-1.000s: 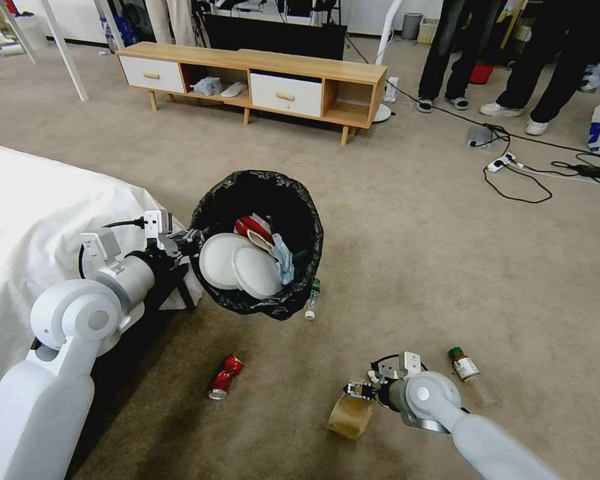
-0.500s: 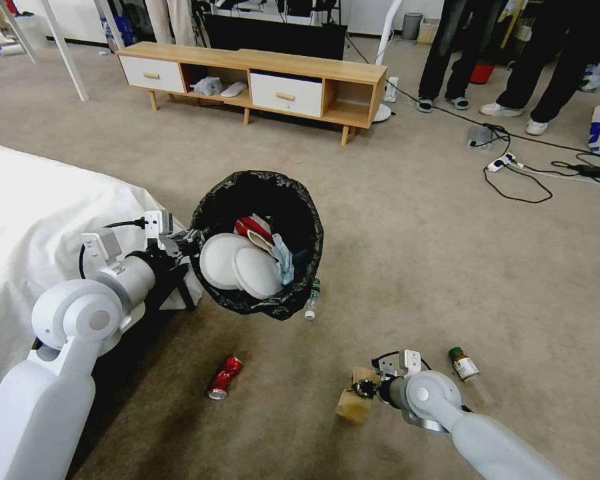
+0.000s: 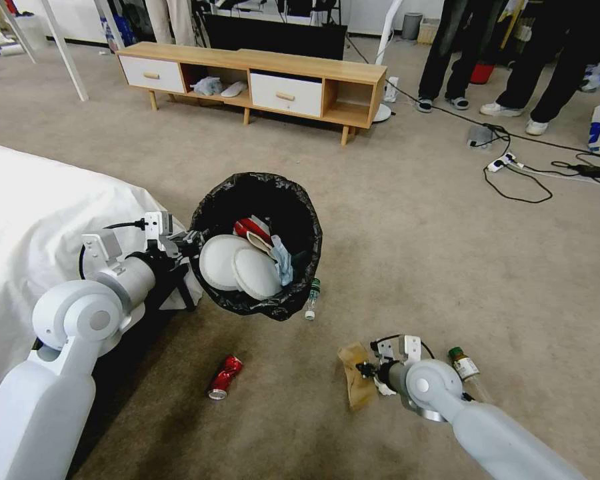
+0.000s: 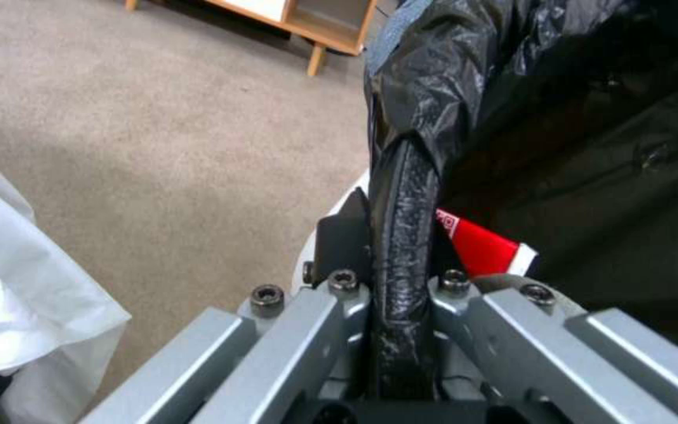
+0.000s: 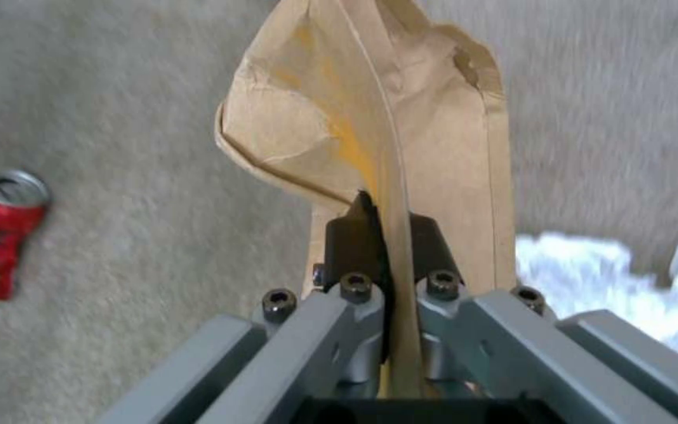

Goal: Pick up the trash bin and place the garbage on the floor into it.

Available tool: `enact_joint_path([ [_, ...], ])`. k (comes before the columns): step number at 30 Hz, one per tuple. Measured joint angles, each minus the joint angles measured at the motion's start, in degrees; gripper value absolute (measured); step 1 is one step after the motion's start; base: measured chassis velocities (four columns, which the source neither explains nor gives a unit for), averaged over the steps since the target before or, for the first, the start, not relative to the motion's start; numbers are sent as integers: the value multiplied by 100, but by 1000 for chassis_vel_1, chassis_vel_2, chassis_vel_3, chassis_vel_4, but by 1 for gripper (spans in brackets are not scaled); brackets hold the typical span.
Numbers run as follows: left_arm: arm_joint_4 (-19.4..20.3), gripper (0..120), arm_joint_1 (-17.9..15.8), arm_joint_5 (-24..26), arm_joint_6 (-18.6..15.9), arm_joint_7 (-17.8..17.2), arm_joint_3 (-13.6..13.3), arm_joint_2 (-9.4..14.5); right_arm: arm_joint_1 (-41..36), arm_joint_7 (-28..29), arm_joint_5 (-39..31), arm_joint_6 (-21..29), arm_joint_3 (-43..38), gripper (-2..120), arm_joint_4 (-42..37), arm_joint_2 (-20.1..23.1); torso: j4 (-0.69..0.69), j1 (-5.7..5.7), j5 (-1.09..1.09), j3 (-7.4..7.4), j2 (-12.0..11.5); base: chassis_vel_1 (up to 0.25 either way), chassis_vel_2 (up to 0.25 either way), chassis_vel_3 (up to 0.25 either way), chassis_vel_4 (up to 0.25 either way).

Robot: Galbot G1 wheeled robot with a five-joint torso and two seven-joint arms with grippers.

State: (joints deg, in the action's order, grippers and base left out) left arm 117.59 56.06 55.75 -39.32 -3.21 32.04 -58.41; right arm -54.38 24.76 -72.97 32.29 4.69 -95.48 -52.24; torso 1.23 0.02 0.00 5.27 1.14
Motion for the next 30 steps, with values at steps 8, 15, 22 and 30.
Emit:
enact_joint_path([
  [8,-58,2,-17,142,-26,-97,3,7,32,-170,206,-75,-332,0,-443,186,0,0,0,0,0,0,0,0,0],
  [15,-94,2,-40,227,-48,-165,2,17,4,-384,491,-172,-669,0,-710,353,0,0,0,0,0,0,0,0,0],
  [22,-165,2,-82,394,-114,-329,-37,9,-9,-895,1180,-352,-1172,0,-996,710,0,0,0,-1,0,0,0,0,0],
  [30,-209,2,-93,628,-200,-553,-54,14,9,-1322,1662,-579,-1582,0,-1250,1105,0,0,0,-1,0,0,0,0,0],
])
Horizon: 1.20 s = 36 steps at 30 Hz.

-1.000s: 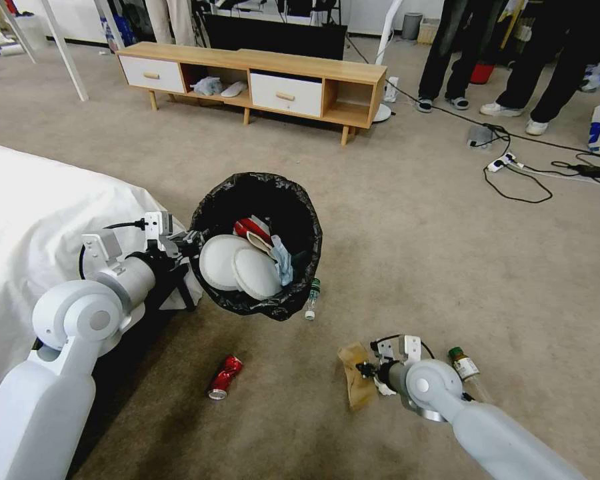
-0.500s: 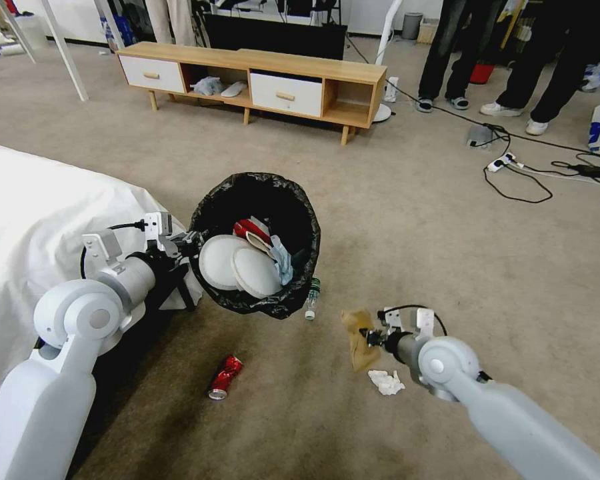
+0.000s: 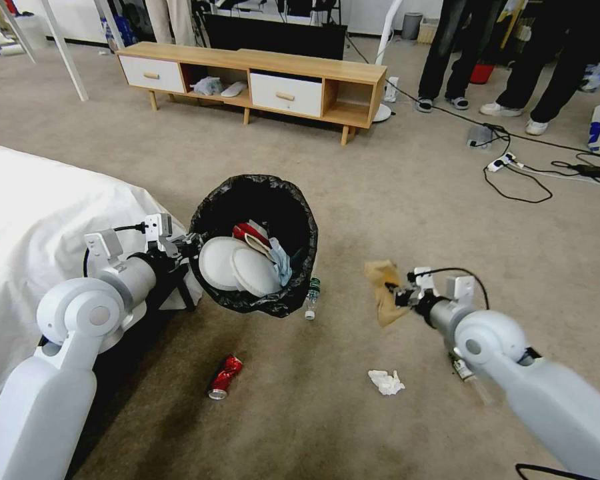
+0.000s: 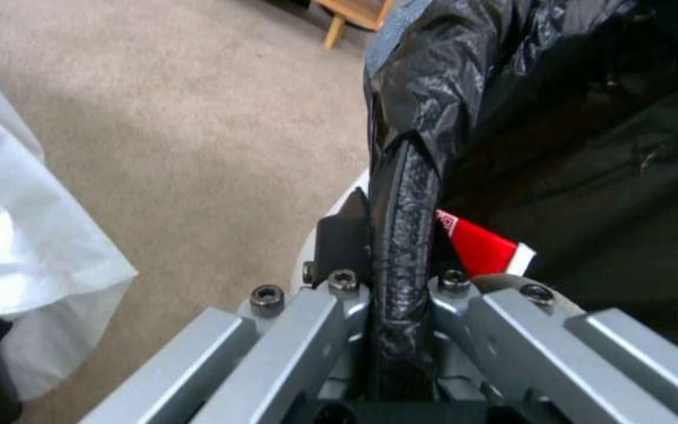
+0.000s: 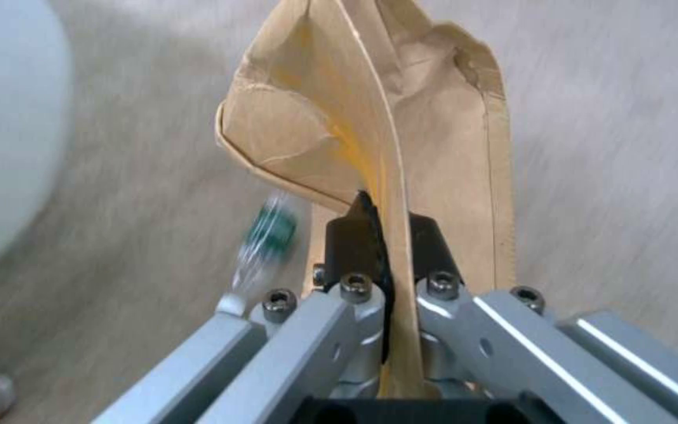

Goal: Pick up the trash bin and place the garbage on the floor into it.

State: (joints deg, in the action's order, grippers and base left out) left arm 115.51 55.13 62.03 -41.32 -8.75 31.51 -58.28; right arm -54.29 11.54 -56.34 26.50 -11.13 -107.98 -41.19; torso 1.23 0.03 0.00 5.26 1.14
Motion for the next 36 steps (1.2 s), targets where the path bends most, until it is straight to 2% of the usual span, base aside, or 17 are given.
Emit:
enact_joint_path([
  [6,-41,2,-16,270,-79,-339,-36,16,0,-352,447,-319,-346,0,-168,222,0,0,0,0,0,0,0,0,0],
  [9,-73,2,-38,532,-80,-766,-119,50,1,-819,917,-730,-622,0,-265,398,0,0,-1,0,0,0,0,0,0],
  [12,-83,2,-43,639,-81,-911,-155,64,1,-1020,1052,-912,-691,0,-286,458,0,0,1,0,0,0,0,0,0],
  [14,-106,2,-35,751,-89,-1087,-220,98,-13,-1481,1232,-1209,-832,0,-370,614,0,0,-1,0,0,0,0,0,0],
  [22,-143,2,75,749,-89,-1176,-405,176,-5,-2287,1655,-1782,-933,0,-439,1088,0,0,0,1,0,0,0,0,0],
  [27,-197,2,78,835,-89,-1228,-576,179,84,-2554,1577,-2041,-932,0,-517,1239,-1,0,0,1,0,0,0,0,0],
  [32,-256,2,-2,1021,-89,-1256,-827,199,126,-3180,1456,-2380,-852,0,-569,1442,1,0,0,1,0,0,0,0,0],
  [36,-280,2,-46,1049,-89,-1251,-958,233,149,-3468,1398,-2534,-772,0,-567,1498,0,0,0,1,0,0,0,0,0],
])
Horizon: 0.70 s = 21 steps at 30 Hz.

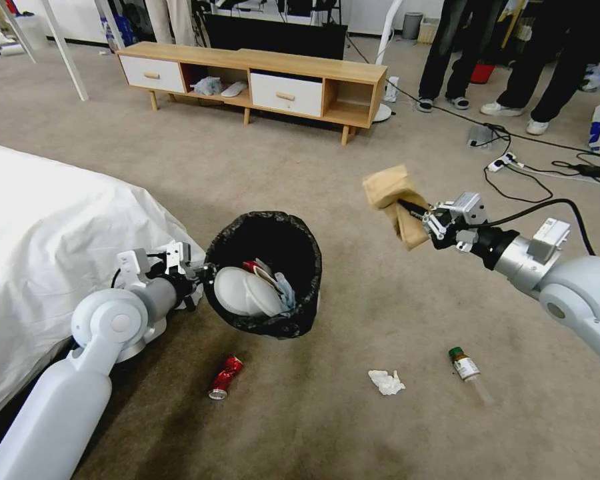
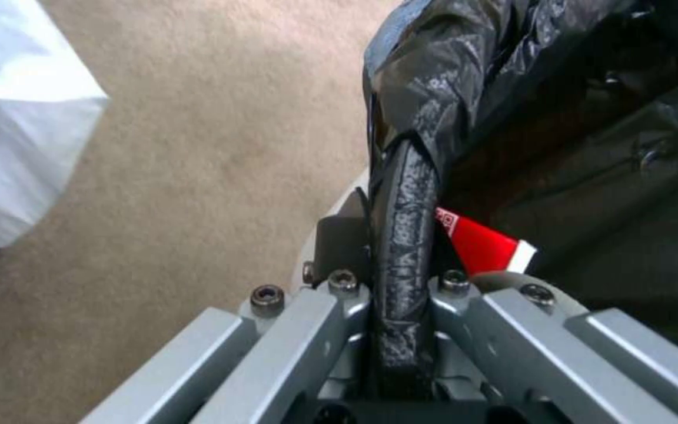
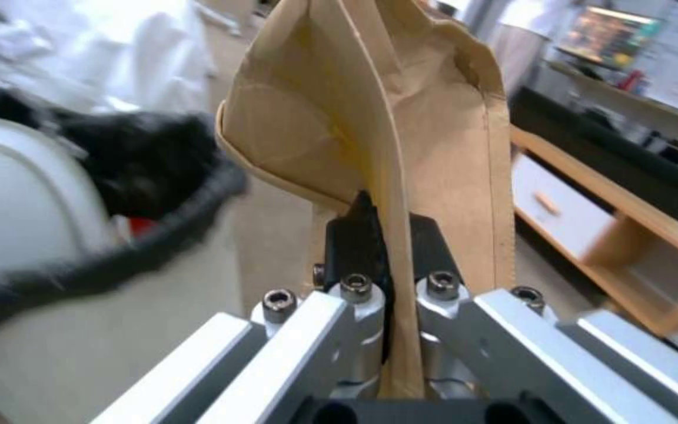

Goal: Pick up the trash bin and place the garbage on the floor into it.

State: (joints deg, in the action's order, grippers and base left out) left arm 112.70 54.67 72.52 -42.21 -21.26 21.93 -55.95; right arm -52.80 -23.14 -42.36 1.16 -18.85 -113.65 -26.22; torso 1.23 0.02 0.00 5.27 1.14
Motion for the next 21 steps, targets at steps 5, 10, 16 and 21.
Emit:
enact_joint_path([
  [5,-23,2,-102,56,1,32,-235,52,25,-343,-96,-197,143,0,22,86,0,0,0,0,0,0,0,0,0],
  [10,-124,2,-317,98,1,118,-630,79,19,-720,-258,-370,333,0,14,239,0,0,0,0,0,0,0,0,0],
  [16,-291,2,-626,158,4,223,-1170,44,63,-997,-386,-507,597,0,99,327,0,0,0,0,0,0,0,0,0],
  [21,-410,2,-907,202,8,263,-1567,4,64,-1052,-385,-529,641,0,117,321,0,0,0,0,0,0,0,0,0],
])
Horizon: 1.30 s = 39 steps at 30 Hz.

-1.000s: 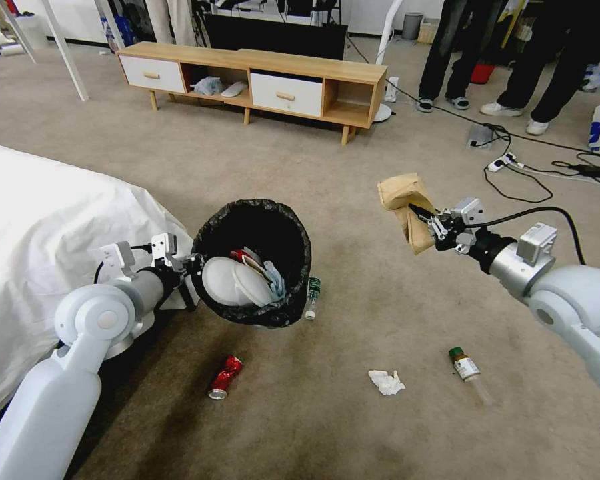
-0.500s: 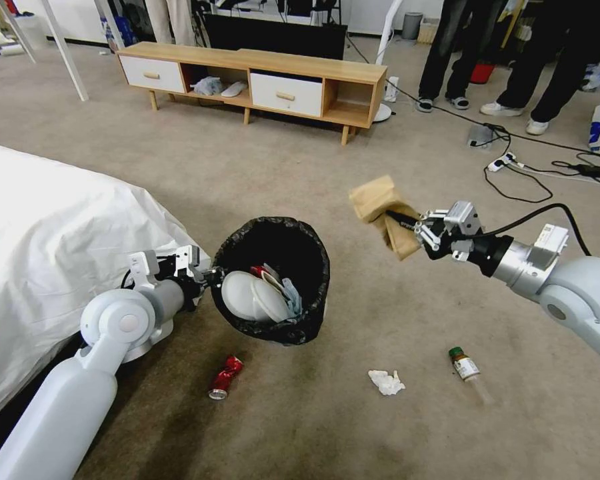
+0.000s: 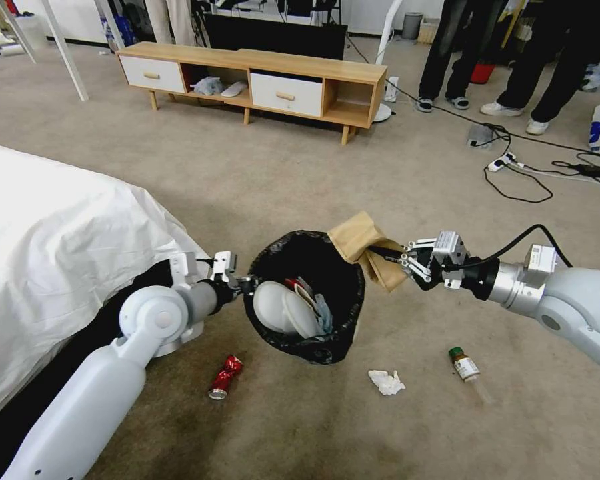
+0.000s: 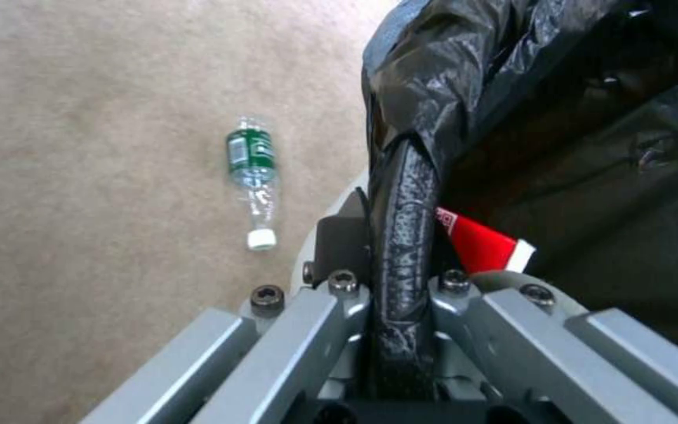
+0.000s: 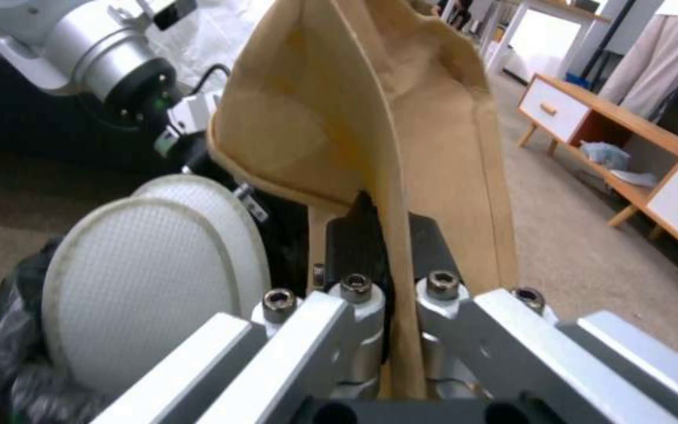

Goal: Pick up the trash bin and place the garbage on the floor into it.

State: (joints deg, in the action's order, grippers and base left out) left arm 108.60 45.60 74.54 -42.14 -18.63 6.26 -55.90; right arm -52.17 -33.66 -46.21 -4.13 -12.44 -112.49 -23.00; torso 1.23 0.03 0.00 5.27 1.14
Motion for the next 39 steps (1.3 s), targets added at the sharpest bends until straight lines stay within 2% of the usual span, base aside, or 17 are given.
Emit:
enact_joint_path([
  [1,-41,2,-92,6,2,8,-120,-5,-9,-13,0,-11,-1,0,1,7,0,0,0,0,0,0,0,0,0],
  [2,-41,2,-92,6,2,8,-120,-5,-9,-13,0,-11,-1,0,1,7,0,0,0,0,0,0,0,0,0],
  [4,-162,2,-292,22,2,49,-351,-31,-12,-50,-4,-29,-43,0,6,31,0,0,0,0,0,0,0,0,0],
  [6,-194,2,-343,25,2,60,-405,-40,-12,-55,-8,-31,-53,0,6,37,0,0,0,0,0,0,0,0,0],
  [7,-300,2,-505,28,2,97,-573,-82,-15,-75,-18,-34,-91,0,2,48,0,0,0,0,0,0,0,0,0],
  [8,-300,2,-505,28,2,97,-573,-82,-15,-75,-18,-34,-91,0,2,48,0,0,0,0,0,0,0,0,0],
  [11,-533,2,-803,28,3,182,-862,-199,-55,-119,-45,-61,-173,0,-23,80,0,0,-1,0,0,0,0,0,0],
  [19,-957,2,-1244,-8,3,324,-1270,-451,-109,-181,-59,-99,-286,0,-9,119,1,0,0,0,0,0,0,0,0],
  [25,-1148,2,-1337,-140,2,394,-1391,-536,-107,-205,-82,-104,-289,0,-10,120,0,0,0,0,0,0,0,0,0],
  [39,-1374,2,-1444,-235,0,463,-1451,-668,-89,-255,-80,-140,-162,0,95,62,0,0,0,0,0,0,0,0,0],
])
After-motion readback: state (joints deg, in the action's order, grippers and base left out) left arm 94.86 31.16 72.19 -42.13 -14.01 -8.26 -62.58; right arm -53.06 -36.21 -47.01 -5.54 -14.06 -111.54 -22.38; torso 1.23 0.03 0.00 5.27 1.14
